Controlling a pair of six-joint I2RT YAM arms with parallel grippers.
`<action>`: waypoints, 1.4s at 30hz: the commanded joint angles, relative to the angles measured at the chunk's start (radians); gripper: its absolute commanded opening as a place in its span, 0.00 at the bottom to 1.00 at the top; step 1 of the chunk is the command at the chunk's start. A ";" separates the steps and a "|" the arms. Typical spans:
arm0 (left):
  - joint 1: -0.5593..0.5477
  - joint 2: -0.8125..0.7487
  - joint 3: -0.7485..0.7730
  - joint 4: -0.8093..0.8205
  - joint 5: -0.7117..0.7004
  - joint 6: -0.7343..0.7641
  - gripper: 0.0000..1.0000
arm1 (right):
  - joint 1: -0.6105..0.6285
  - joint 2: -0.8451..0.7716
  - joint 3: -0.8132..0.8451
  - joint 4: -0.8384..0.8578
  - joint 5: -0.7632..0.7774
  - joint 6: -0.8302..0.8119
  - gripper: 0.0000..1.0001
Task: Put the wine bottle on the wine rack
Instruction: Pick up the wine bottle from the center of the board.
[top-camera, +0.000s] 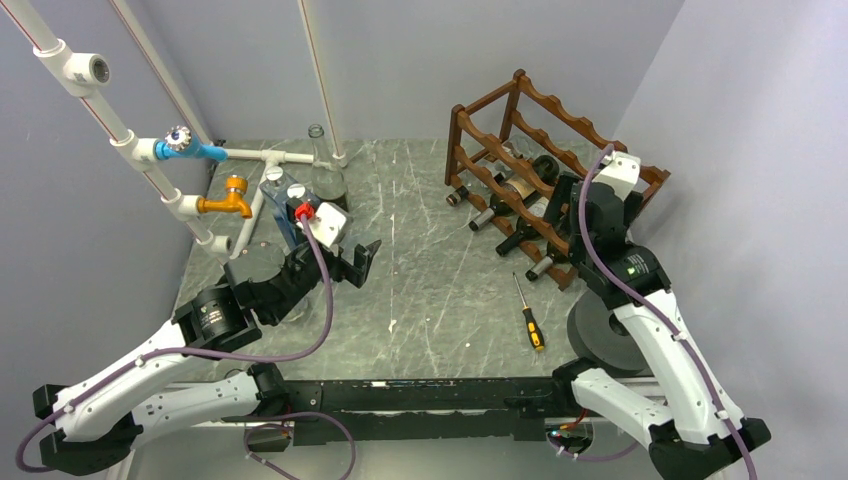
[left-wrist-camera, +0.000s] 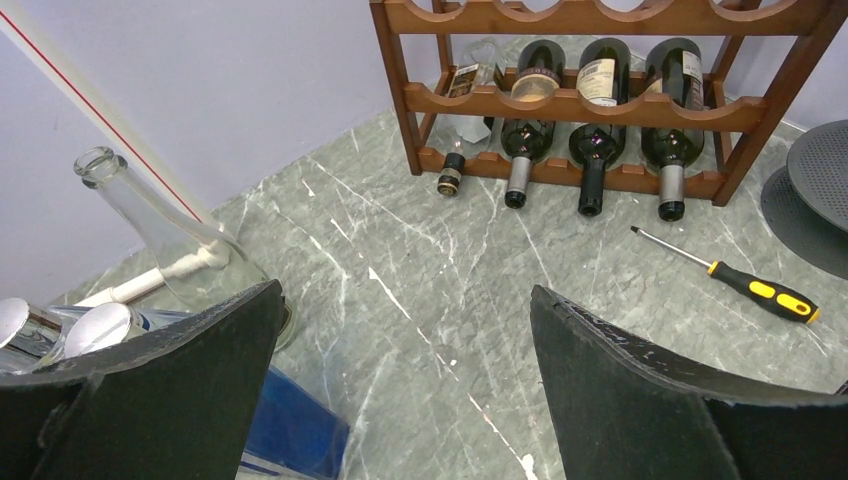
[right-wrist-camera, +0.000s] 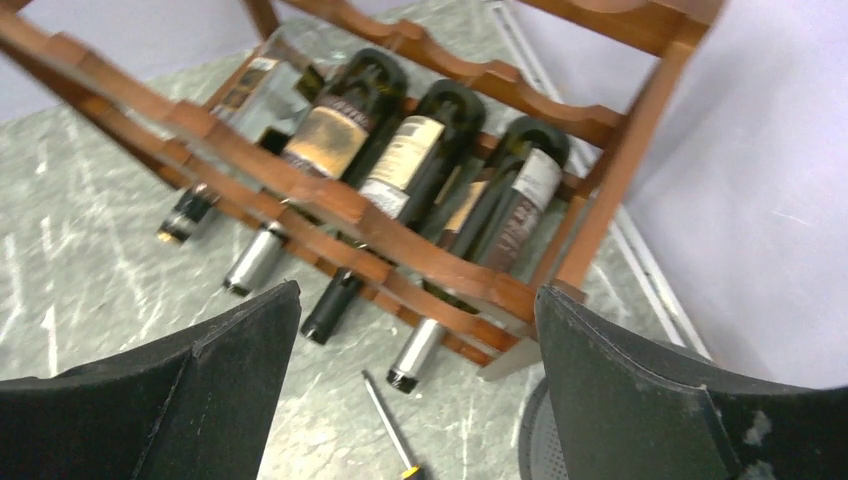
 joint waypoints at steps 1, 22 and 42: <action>0.001 0.003 0.013 0.022 -0.028 0.004 0.99 | -0.004 -0.012 0.031 0.090 -0.182 -0.076 0.89; 0.138 0.041 0.327 -0.746 -0.347 -0.375 0.99 | 0.036 0.031 -0.114 0.531 -0.954 0.091 0.90; 0.496 0.215 0.296 -0.504 0.016 -0.244 0.99 | 0.127 -0.024 -0.253 0.554 -0.947 0.164 0.90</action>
